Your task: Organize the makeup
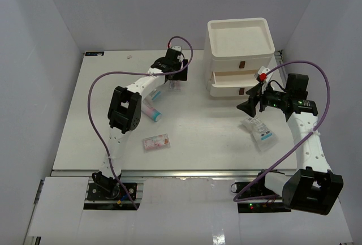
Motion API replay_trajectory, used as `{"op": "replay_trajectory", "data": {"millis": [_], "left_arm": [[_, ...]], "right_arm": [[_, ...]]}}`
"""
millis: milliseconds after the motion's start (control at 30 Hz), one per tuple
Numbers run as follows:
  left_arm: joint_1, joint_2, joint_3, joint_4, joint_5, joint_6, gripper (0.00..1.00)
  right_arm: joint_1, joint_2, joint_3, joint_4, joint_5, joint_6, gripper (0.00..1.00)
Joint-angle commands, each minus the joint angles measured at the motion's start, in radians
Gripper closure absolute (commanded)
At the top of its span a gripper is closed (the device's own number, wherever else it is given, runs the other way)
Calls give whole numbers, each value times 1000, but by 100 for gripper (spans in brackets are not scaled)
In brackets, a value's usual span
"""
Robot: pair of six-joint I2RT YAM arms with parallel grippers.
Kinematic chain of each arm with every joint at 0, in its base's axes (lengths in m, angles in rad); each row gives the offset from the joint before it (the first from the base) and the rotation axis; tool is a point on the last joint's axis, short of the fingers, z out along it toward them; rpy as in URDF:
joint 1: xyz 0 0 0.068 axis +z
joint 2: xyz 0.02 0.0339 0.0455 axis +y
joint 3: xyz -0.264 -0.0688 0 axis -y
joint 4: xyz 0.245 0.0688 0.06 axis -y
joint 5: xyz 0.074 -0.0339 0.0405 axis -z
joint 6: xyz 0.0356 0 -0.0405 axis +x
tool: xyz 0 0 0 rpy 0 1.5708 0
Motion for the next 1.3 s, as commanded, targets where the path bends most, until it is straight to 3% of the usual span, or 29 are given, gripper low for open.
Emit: {"op": "replay_trajectory", "data": {"millis": [0,600,667,800,1000,1100,1267], "left_arm": [[3,9,44,-16,-29,20,3],[3,92,59,-18,-60,-27,7],[3,92,59,-17,-61,-33,13],[3,83,51,-18,-65,-46,39],[3,25,14,-15,-42,-53,59],[1,-33,-9,-5,-18,-54,74],[-12,-250,-140,77,70,-39,85]], "right_arm": [[-12,5,31,15,-16,26,13],[-37,11,37,28,-21,55,13],[-39,11,40,27,-22,57,13],[-44,7,45,43,-25,74,13],[-52,-9,52,69,-34,113,13],[-55,-20,57,70,-41,124,14],[-62,-33,79,68,-57,135,14]]}}
